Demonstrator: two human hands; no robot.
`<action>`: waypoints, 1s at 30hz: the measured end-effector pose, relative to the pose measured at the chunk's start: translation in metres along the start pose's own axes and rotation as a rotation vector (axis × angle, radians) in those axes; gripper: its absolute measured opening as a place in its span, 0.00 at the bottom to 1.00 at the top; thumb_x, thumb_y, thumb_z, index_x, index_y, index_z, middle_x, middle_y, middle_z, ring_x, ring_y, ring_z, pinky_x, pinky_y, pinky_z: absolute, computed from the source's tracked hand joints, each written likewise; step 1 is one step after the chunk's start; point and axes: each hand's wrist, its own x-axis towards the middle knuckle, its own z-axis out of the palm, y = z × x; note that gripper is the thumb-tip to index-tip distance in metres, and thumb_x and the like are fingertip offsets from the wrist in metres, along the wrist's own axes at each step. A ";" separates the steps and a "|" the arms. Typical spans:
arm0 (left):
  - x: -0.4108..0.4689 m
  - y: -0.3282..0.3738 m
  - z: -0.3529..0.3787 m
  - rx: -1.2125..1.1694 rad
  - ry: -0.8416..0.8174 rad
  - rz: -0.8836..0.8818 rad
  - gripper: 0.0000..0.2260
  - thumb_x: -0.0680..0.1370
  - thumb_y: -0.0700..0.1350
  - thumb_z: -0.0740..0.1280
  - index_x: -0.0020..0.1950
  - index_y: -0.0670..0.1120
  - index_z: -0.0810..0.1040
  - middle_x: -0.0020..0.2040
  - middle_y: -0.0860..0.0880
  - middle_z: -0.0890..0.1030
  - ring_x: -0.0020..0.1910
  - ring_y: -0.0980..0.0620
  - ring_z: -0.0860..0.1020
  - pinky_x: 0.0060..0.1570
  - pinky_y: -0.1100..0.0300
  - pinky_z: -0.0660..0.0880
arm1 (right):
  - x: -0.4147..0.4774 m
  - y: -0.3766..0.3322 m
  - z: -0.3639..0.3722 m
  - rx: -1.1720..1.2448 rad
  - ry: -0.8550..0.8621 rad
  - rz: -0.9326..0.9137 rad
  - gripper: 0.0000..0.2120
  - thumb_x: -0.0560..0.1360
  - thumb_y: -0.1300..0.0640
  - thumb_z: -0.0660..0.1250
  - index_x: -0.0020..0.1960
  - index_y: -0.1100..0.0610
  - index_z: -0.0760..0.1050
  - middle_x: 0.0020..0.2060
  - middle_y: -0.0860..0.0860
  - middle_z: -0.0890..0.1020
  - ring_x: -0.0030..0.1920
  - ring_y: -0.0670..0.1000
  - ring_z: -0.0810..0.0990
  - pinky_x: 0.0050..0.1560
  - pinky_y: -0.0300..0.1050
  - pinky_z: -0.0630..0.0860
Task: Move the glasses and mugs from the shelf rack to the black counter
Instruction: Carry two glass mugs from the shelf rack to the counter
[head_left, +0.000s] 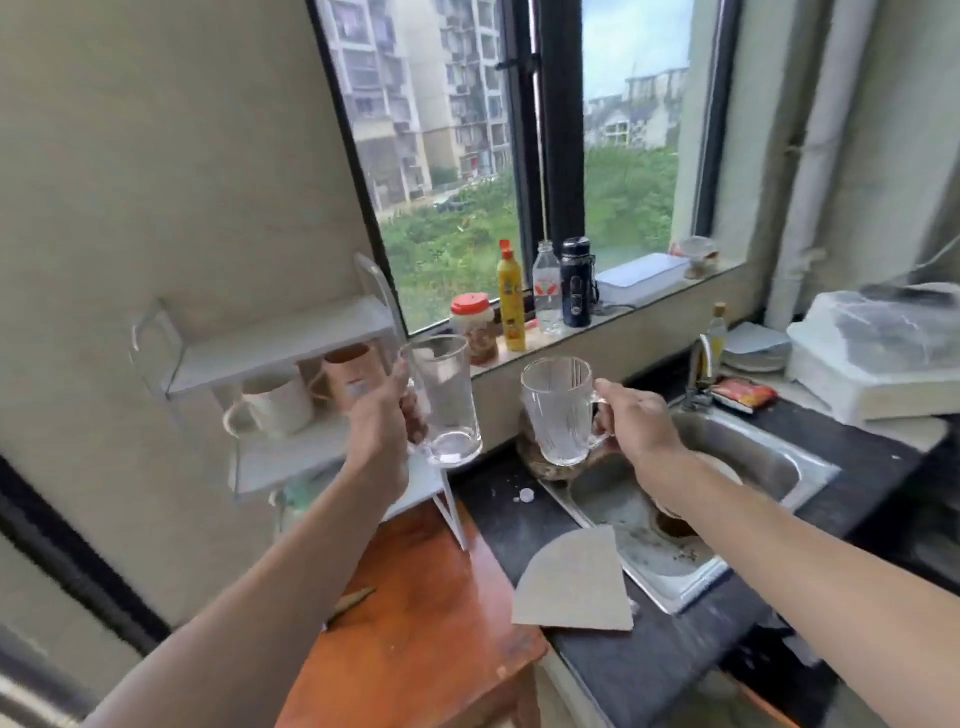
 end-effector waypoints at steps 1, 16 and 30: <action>-0.010 -0.018 0.017 0.020 -0.046 -0.035 0.17 0.78 0.50 0.65 0.30 0.48 0.69 0.20 0.54 0.64 0.18 0.55 0.62 0.27 0.58 0.58 | -0.002 0.008 -0.026 -0.015 0.026 0.017 0.25 0.76 0.50 0.64 0.21 0.53 0.66 0.19 0.48 0.70 0.24 0.48 0.72 0.24 0.39 0.67; -0.201 -0.240 0.366 0.122 -0.658 -0.473 0.18 0.79 0.47 0.63 0.29 0.48 0.66 0.21 0.53 0.63 0.19 0.55 0.61 0.30 0.56 0.58 | -0.065 0.086 -0.459 -0.218 0.446 0.320 0.22 0.75 0.52 0.64 0.24 0.55 0.66 0.24 0.53 0.71 0.27 0.51 0.70 0.32 0.43 0.67; -0.300 -0.329 0.705 0.369 -1.261 -0.472 0.23 0.78 0.53 0.64 0.23 0.48 0.70 0.22 0.50 0.67 0.22 0.54 0.63 0.31 0.57 0.59 | -0.049 0.105 -0.750 -0.159 1.034 0.439 0.20 0.77 0.52 0.64 0.28 0.57 0.68 0.26 0.54 0.74 0.27 0.51 0.73 0.30 0.42 0.70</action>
